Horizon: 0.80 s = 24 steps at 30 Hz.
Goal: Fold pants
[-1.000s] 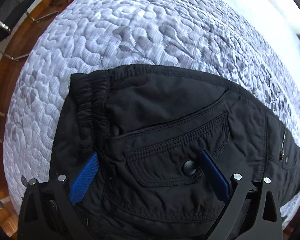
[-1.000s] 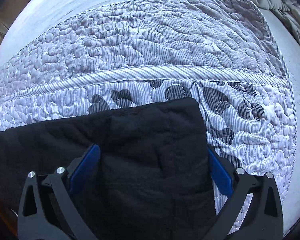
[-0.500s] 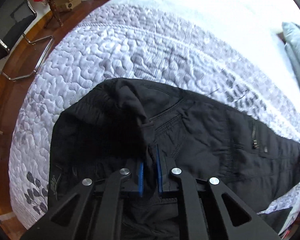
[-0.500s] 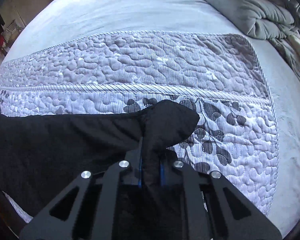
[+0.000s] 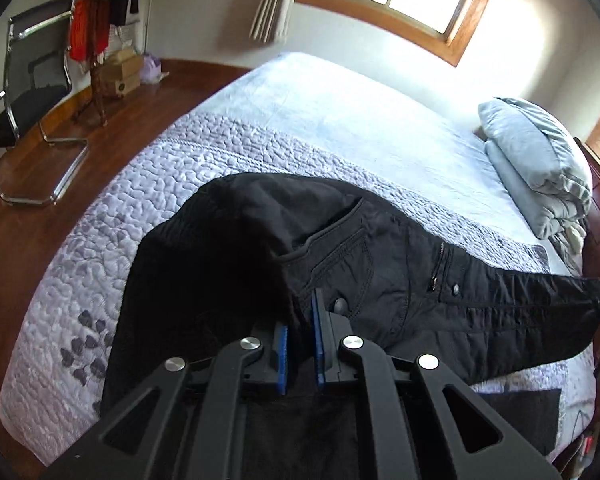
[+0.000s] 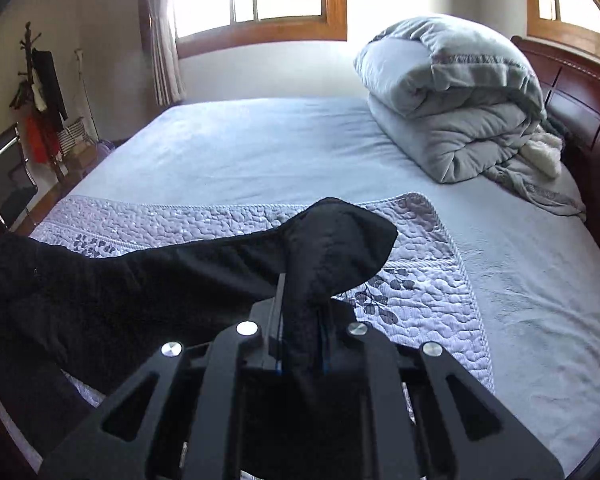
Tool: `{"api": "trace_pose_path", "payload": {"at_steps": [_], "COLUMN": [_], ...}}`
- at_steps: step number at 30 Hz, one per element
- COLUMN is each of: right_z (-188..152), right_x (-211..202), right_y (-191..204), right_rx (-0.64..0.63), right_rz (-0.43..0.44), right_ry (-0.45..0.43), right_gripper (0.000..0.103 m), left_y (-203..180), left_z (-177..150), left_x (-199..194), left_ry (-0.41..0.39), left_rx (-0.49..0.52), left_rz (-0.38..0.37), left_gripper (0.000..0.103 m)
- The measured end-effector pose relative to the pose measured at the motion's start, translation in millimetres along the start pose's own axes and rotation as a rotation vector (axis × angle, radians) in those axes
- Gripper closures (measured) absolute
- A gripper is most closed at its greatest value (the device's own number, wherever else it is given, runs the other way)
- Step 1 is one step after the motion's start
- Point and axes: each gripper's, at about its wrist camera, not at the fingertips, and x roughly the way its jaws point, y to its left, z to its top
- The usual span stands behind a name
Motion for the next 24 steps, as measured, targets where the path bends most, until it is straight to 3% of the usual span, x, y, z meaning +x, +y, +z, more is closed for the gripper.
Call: {"api": "trace_pose_path", "payload": {"at_steps": [4,10,18,22,24], "right_z": [-36.2,-104.8,-210.1,-244.0,-256.3], "right_x": [-45.2,-91.2,-119.2,-123.7,-124.7], "right_y": [-0.3,-7.2,-22.1,-19.3,-14.4], "right_rx": [-0.021,0.053,0.234,0.282,0.286], "right_rz": [-0.049,-0.086,-0.130,-0.155,-0.179], "right_ry": [-0.085,-0.133,-0.062,-0.020,-0.002], "right_gripper": [0.091,0.090,0.088,0.087,0.081], "left_y": [5.9,34.5,78.4,99.0,104.3], "left_z": [-38.4,-110.3,-174.2,-192.1,-199.8], "left_x": [-38.6,-76.4,-78.9,-81.4,-80.7], "left_ry": [-0.058,-0.087,-0.085,-0.087,-0.074], "left_rx": [0.014,-0.066,-0.192,-0.241,-0.249], "left_rz": [-0.037,-0.097,-0.091,-0.057,-0.048], "left_gripper": [0.093,0.092,0.091,0.091,0.091]}}
